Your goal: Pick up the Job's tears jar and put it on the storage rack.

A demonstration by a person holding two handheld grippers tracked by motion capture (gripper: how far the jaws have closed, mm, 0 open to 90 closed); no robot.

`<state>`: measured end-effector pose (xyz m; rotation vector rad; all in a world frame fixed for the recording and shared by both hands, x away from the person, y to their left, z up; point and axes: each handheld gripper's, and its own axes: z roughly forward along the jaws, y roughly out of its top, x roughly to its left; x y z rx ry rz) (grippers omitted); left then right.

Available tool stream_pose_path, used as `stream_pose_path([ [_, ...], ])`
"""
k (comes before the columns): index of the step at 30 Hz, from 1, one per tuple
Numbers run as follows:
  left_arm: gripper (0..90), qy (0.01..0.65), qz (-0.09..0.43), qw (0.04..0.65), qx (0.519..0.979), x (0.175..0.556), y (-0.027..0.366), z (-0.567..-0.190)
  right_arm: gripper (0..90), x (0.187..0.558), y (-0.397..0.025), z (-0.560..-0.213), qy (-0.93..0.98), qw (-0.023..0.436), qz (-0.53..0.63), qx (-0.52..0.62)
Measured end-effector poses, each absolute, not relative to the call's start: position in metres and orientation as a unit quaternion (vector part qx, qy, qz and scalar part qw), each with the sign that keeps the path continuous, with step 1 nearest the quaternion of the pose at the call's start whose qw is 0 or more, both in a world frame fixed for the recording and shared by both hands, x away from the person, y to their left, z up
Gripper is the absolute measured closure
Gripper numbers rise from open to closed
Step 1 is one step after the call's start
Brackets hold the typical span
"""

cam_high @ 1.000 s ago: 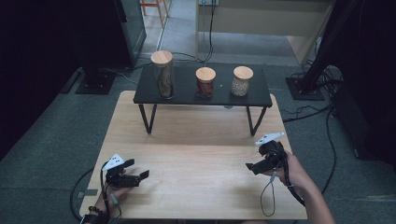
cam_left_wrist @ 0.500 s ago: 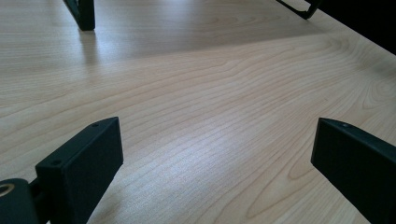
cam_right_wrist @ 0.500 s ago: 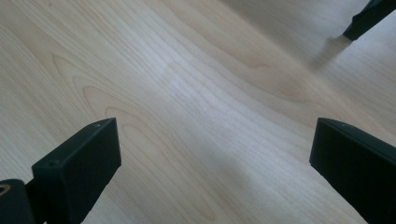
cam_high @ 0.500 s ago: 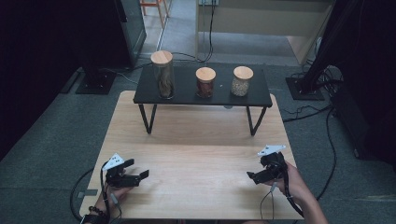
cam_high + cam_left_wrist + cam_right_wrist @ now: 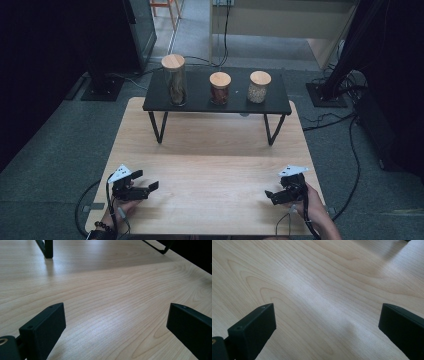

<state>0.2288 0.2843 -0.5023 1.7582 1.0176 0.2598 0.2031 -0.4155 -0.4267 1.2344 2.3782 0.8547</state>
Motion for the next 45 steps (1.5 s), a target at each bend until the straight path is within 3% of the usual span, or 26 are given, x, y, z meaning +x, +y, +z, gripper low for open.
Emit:
stream_pose_path([
  [16, 2.2, 0.425, 0.109, 0.522, 0.732, 0.229, 0.285, -0.503, 0.0, 0.187, -0.42, -0.455, 0.821, 0.179, 0.315, 0.441],
  [45, 2.2, 0.425, 0.108, 0.524, 0.73, 0.228, 0.286, -0.503, 0.0, 0.177, -0.425, -0.468, 0.823, 0.175, 0.315, 0.439],
])
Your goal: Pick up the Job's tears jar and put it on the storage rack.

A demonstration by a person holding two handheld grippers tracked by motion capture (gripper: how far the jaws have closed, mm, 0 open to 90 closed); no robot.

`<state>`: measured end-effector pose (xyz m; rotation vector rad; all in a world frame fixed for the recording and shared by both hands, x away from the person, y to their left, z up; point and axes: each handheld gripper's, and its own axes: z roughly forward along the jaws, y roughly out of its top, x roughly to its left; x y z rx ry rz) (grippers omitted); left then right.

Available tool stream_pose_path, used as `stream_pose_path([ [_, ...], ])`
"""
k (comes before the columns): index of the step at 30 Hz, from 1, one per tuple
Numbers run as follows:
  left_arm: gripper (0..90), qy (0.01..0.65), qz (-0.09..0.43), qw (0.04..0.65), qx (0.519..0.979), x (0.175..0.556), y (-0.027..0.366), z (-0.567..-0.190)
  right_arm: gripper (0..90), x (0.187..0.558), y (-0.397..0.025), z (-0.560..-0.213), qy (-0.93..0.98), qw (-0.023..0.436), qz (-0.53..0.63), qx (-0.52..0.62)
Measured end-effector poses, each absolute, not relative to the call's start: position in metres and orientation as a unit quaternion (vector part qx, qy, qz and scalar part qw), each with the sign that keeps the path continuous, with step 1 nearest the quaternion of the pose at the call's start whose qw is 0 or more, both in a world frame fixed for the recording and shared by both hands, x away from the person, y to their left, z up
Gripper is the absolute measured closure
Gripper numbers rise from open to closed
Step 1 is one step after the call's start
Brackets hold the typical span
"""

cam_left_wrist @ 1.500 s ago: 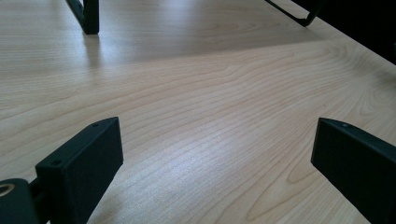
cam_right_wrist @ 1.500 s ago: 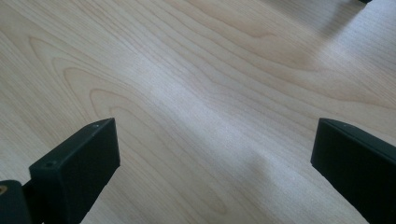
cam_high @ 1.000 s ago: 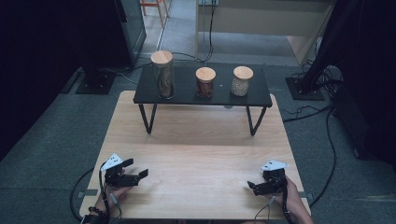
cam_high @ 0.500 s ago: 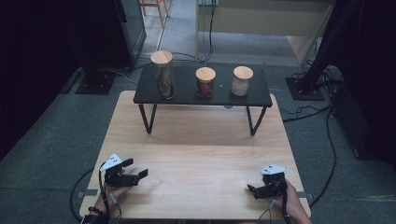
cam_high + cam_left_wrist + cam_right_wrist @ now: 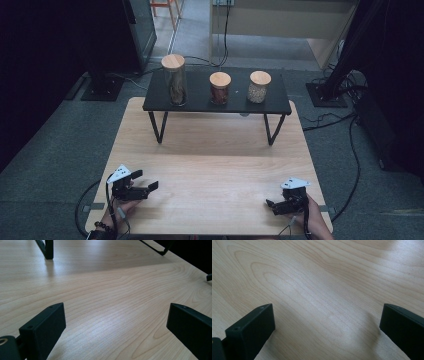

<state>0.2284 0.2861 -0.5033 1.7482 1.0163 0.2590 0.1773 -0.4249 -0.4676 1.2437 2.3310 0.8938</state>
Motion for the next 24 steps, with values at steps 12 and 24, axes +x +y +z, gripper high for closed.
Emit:
stream_pose_path([
  [12, 2.2, 0.425, 0.107, 0.524, 0.73, 0.2287, 0.2864, -0.5034, 0.0, 0.1776, -0.4247, -0.4689, 0.823, 0.174, 0.317, 0.439],
  [24, 2.2, 0.426, 0.109, 0.522, 0.731, 0.2284, 0.2854, -0.5028, 0.0, 0.1741, -0.4264, -0.4696, 0.82, 0.176, 0.322, 0.44],
])
